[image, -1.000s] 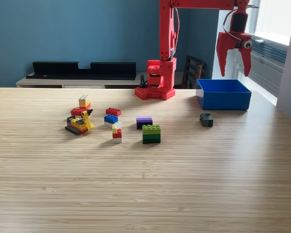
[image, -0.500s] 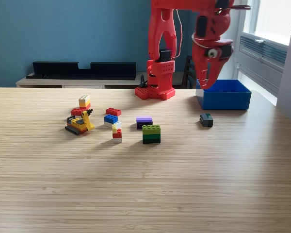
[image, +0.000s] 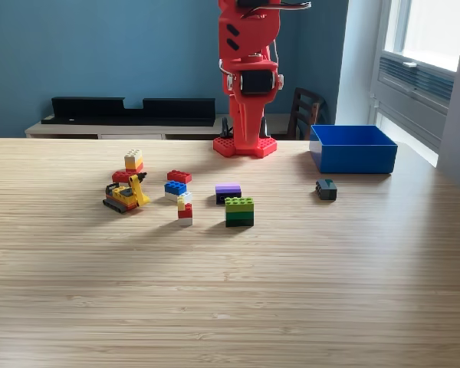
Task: Grasp a lego block and put it in the bin.
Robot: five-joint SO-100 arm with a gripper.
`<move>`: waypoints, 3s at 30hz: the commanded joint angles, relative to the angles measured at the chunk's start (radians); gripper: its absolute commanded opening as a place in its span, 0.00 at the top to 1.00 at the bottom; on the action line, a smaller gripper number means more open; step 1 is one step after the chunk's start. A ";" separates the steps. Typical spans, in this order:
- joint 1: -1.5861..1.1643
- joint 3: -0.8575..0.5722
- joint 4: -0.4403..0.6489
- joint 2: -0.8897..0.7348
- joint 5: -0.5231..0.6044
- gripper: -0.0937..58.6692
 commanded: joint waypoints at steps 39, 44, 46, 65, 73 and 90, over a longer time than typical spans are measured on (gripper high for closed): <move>0.370 0.006 -0.199 0.078 0.032 1.00; 0.483 -0.044 -0.207 0.078 0.063 1.00; 0.534 -0.048 -0.236 0.078 0.055 1.00; 0.719 0.020 -0.373 0.075 0.032 0.73; 0.715 0.028 -0.373 0.026 0.029 0.45; 0.716 -0.141 -0.359 -0.327 0.040 0.44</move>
